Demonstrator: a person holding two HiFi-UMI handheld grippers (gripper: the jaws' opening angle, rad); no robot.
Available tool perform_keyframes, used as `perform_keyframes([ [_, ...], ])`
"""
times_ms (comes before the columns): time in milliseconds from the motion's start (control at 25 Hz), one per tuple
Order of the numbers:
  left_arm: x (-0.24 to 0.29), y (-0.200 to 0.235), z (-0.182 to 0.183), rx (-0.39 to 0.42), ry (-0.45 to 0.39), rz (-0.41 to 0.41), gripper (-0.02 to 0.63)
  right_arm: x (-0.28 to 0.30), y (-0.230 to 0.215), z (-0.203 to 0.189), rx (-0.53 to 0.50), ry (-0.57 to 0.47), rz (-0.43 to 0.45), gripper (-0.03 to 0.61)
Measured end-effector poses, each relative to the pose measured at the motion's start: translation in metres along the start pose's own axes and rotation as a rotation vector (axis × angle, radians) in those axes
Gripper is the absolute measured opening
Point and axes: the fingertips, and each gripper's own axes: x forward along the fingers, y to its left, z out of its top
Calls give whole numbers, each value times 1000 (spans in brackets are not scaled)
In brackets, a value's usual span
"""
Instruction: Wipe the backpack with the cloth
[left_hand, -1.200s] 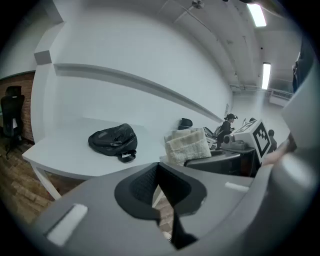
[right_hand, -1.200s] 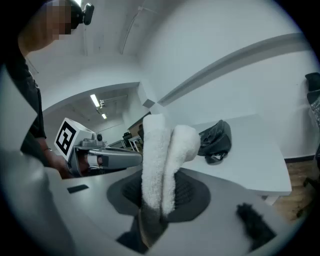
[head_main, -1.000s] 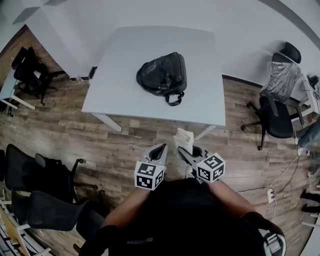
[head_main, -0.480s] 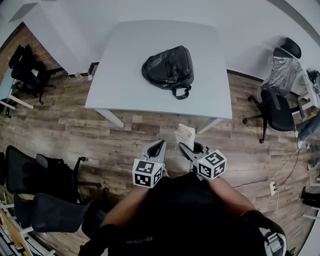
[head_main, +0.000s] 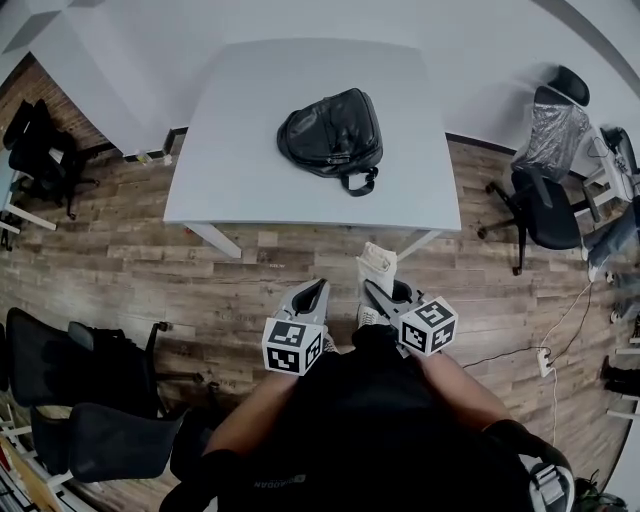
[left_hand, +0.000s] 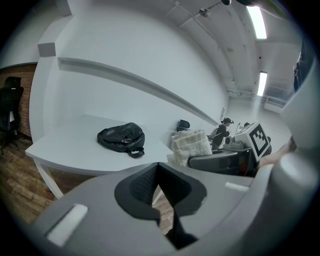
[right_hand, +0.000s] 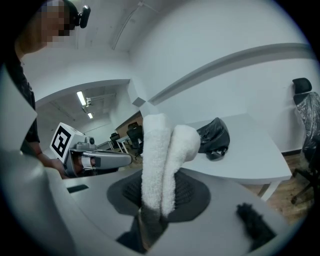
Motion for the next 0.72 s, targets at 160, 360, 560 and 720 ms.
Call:
perform_keyframes([
  [160, 5, 4, 5, 4, -3, -5, 6, 2, -5, 5, 0, -10, -12, 87],
  [360, 11, 12, 9, 26, 5, -3, 6, 15, -15, 8, 15, -24, -12, 87],
  [560, 15, 20, 11, 39, 27, 11, 8, 27, -19, 16, 23, -43, 3, 87],
  [720, 26, 22, 14, 42, 35, 7, 6, 33, -26, 15, 32, -37, 10, 87],
])
